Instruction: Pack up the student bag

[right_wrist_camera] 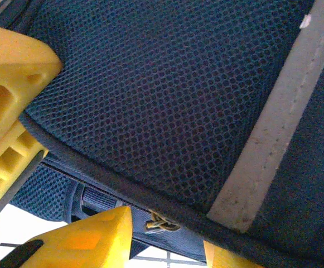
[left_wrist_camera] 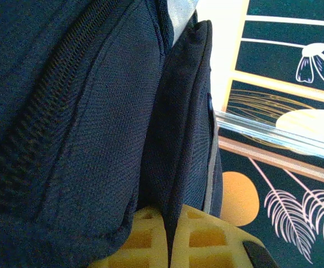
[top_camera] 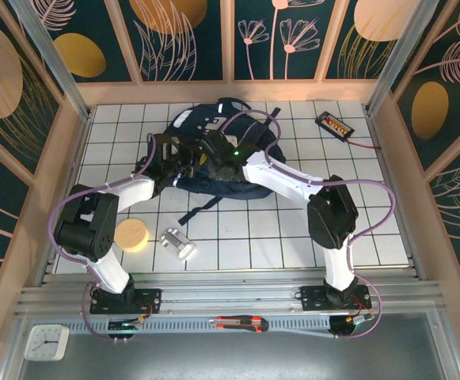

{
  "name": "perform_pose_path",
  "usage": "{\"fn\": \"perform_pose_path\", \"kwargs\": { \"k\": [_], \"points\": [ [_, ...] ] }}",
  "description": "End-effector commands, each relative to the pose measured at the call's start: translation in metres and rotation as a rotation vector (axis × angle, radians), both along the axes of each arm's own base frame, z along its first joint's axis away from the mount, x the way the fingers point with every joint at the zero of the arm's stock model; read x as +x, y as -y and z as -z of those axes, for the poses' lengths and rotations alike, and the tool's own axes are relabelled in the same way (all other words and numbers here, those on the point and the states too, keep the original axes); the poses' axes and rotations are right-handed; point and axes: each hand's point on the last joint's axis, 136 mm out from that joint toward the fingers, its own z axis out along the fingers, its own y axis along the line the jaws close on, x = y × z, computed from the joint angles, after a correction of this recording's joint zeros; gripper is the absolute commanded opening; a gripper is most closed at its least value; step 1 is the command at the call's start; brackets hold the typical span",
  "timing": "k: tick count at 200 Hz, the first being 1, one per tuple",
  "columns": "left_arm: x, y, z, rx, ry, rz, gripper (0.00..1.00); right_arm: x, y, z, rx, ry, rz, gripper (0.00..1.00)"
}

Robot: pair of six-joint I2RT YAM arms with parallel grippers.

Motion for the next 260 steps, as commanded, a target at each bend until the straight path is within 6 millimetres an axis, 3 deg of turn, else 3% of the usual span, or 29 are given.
{"fn": "perform_pose_path", "kwargs": {
  "k": [1, 20, 58, 91, 130, 180, 260],
  "points": [
    [-0.004, 0.007, -0.068, -0.114, 0.162, 0.029, 0.01, 0.013, 0.004, 0.002, -0.047, 0.034, 0.037, 0.38],
    [-0.004, 0.008, -0.068, -0.118, 0.162, 0.031, 0.01, 0.013, 0.005, 0.004, -0.049, 0.031, 0.039, 0.35],
    [-0.005, 0.007, -0.067, -0.121, 0.163, 0.032, 0.01, 0.015, 0.012, 0.001, -0.046, 0.034, 0.059, 0.18],
    [-0.006, 0.007, -0.066, -0.123, 0.163, 0.033, 0.01, 0.015, 0.016, -0.004, -0.017, 0.036, 0.069, 0.16],
    [-0.008, 0.006, -0.064, -0.122, 0.159, 0.025, 0.01, 0.015, 0.019, -0.007, 0.005, 0.033, 0.065, 0.00],
    [-0.008, 0.002, -0.058, -0.091, 0.158, 0.015, 0.01, 0.010, 0.027, -0.010, 0.015, 0.012, 0.063, 0.00],
    [-0.004, -0.018, -0.037, 0.050, 0.151, 0.017, 0.01, -0.006, 0.087, -0.007, 0.047, -0.027, 0.131, 0.00]
  ]
}}
